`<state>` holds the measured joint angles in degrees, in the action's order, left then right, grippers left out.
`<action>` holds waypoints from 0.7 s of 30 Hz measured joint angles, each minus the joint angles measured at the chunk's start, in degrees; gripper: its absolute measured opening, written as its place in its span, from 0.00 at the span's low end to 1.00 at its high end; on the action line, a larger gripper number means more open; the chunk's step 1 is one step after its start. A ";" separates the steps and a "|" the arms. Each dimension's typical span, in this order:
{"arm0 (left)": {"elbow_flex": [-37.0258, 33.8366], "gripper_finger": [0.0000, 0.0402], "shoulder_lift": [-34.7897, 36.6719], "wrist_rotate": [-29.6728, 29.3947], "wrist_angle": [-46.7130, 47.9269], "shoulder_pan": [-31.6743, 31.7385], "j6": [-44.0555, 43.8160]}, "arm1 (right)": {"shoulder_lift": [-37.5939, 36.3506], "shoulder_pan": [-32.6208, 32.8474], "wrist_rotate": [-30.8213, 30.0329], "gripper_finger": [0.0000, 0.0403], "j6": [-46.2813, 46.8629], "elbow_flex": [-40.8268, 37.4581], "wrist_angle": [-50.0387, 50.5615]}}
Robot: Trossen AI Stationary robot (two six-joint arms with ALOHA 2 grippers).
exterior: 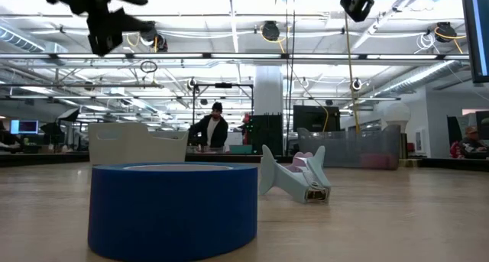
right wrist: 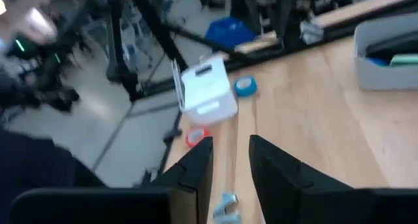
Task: Pick and place Stapler, Stapler remover, tape
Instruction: Put the red tape into the black bin
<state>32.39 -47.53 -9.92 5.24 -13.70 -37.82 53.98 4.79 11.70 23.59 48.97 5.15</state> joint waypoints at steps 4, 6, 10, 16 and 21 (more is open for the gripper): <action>7.20 0.42 -4.00 -4.94 5.24 -4.12 -0.08 | -0.31 1.13 -3.08 0.23 -3.06 -0.02 4.20; 11.36 0.42 -6.96 -6.53 8.76 -5.71 -0.22 | -1.01 1.59 -5.72 0.23 -4.77 -0.77 4.88; 19.79 0.42 -14.81 -7.16 16.53 -7.72 -2.14 | -4.27 1.72 -5.92 0.23 -6.16 -3.98 4.95; 31.19 0.42 -27.87 -3.98 29.26 -10.56 -10.55 | -12.81 1.72 -5.59 0.23 -3.69 -10.69 3.36; 41.27 0.42 -38.47 1.41 38.55 -12.14 -15.44 | -20.09 1.72 -5.51 0.23 -2.86 -16.33 1.98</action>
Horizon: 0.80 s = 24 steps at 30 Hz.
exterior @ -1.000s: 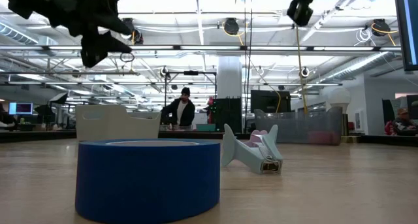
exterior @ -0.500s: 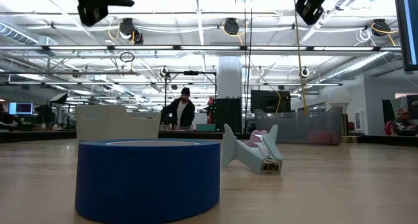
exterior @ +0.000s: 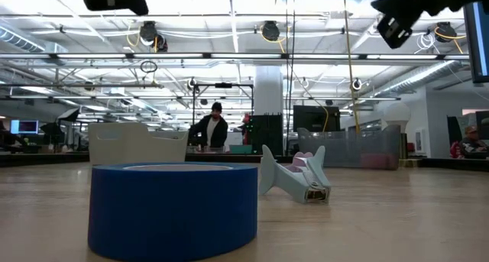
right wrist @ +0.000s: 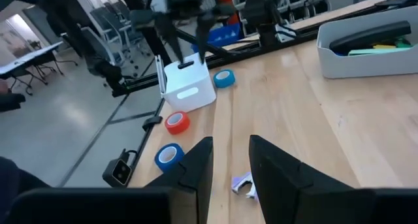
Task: Pick and place Stapler, Stapler remover, tape
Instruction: Put the red tape into the black bin
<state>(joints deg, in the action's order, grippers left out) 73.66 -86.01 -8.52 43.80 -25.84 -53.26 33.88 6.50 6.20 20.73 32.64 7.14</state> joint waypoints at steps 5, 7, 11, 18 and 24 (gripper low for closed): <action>8.15 0.42 -9.36 4.09 6.31 -1.01 -0.78 | -5.01 0.00 0.00 0.23 -0.43 -3.98 -0.41; 10.44 0.42 -12.30 5.82 7.84 -1.21 -0.82 | -6.52 0.00 0.02 0.23 -1.01 -5.17 -0.41; 12.61 0.42 -17.40 12.11 9.89 -1.85 -1.89 | -9.08 0.00 -0.04 0.23 -1.90 -7.59 -0.46; 13.02 0.42 -22.79 21.62 11.01 -5.17 -6.54 | -12.09 0.00 -0.02 0.23 -0.48 -10.64 -0.46; 13.02 0.42 -23.92 19.18 10.50 -7.45 -9.78 | -12.60 0.00 -0.09 0.23 -0.44 -10.97 -0.51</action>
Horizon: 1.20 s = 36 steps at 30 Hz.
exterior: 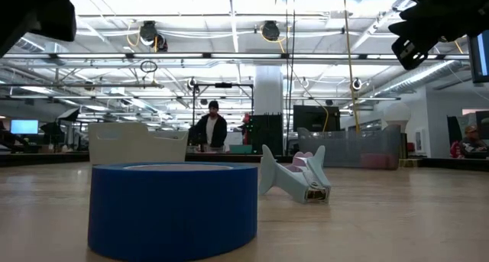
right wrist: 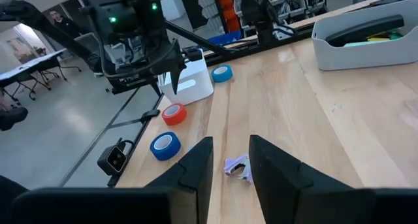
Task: Pick and place Stapler, Stapler remover, tape
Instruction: Put the red tape into the black bin
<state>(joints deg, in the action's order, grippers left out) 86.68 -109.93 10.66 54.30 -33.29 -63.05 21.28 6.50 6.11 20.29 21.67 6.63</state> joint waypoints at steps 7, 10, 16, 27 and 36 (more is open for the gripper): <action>-0.01 0.42 -0.07 -5.52 -1.04 -0.97 5.03 | -0.16 0.00 -0.04 0.23 0.01 -0.04 -2.28; -0.01 0.42 -0.07 -7.16 -0.93 -1.08 8.72 | -0.13 0.00 -0.04 0.23 0.01 -0.04 -2.13; -0.01 0.42 -0.56 -7.77 -1.04 -1.21 12.25 | -0.13 0.00 -0.04 0.23 -0.12 -0.04 -2.11; -0.12 0.42 -6.50 -3.38 -2.14 -1.89 14.91 | -0.13 0.00 -0.05 0.23 -0.16 -0.04 -2.07; -0.11 0.42 -6.59 -6.01 -1.30 -1.42 15.25 | -0.10 -0.02 -0.09 0.23 -0.04 -0.04 -2.07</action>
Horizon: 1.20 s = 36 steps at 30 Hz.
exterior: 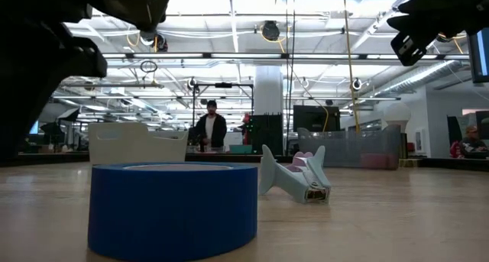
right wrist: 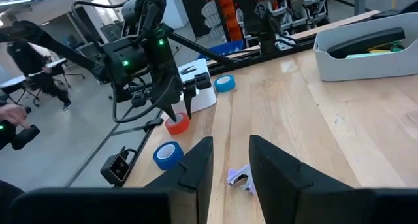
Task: Pick and place Stapler, Stapler remover, tape
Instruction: Put the red tape into the black bin
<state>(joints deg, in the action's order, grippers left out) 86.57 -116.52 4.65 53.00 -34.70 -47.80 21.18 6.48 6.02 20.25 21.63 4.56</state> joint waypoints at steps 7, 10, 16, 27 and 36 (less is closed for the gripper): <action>0.02 0.42 -0.49 0.64 -0.08 -0.28 3.77 | -0.01 0.01 -0.02 0.23 0.02 0.00 0.00; 0.02 0.42 -0.54 0.89 0.00 -0.35 4.28 | -0.01 0.01 -0.01 0.23 0.02 0.00 0.00; 0.02 0.42 -0.54 0.61 0.23 -0.51 4.54 | -0.01 0.00 -0.04 0.23 -0.20 0.00 0.00; -2.58 0.42 -0.32 0.89 -1.25 -0.63 5.17 | -0.04 0.00 -0.04 0.23 -0.37 0.00 0.02; -2.65 0.42 -0.32 -0.18 -1.60 -0.67 12.51 | -0.01 0.00 -0.04 0.23 -0.59 0.00 0.02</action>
<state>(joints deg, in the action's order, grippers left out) 83.92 -116.84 4.47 51.40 -35.37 -35.29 21.17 6.48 5.98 19.66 21.63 4.58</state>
